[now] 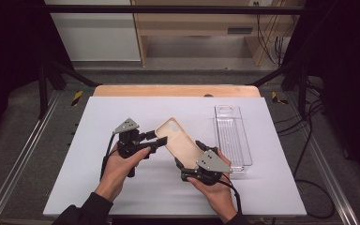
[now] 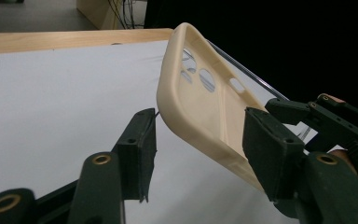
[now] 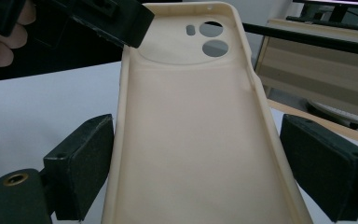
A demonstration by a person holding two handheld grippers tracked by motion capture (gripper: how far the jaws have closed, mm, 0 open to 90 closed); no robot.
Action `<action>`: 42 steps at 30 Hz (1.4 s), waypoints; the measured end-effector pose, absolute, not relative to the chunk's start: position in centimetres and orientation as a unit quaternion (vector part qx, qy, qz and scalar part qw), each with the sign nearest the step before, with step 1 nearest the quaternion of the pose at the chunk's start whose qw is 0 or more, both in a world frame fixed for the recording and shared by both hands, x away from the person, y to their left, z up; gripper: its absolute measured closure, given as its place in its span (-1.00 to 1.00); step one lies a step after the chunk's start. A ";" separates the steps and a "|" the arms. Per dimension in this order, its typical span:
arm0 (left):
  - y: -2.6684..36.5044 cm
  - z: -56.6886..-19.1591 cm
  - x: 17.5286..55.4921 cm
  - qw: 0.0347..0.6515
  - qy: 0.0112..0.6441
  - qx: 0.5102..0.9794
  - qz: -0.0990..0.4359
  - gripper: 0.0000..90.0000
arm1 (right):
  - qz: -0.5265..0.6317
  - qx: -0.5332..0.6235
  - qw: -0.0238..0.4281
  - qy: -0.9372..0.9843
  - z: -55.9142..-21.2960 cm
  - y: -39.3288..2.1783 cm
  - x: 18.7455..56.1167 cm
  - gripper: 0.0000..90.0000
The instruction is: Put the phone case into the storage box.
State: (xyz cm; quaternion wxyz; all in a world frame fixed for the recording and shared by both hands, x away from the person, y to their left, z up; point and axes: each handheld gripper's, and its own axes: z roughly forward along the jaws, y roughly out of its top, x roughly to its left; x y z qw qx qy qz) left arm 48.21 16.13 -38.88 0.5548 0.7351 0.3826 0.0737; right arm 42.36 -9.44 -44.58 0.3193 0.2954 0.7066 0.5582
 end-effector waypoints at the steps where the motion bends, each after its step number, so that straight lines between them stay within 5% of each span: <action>1: 16.1 -38.9 48.3 0.557 0.384 0.734 0.070 0.04 | 0.558 0.295 0.320 0.707 -44.6 -9.4 42.3 -0.73; 16: 16.9 -38.7 48.6 0.583 0.405 0.704 0.037 0.40 | 0.554 0.296 0.310 0.714 -45.0 -9.1 42.4 -0.73; 42: 16.8 -38.1 48.2 0.597 0.414 0.686 0.021 0.67 | 0.553 0.297 0.300 0.719 -45.4 -9.0 42.6 -0.73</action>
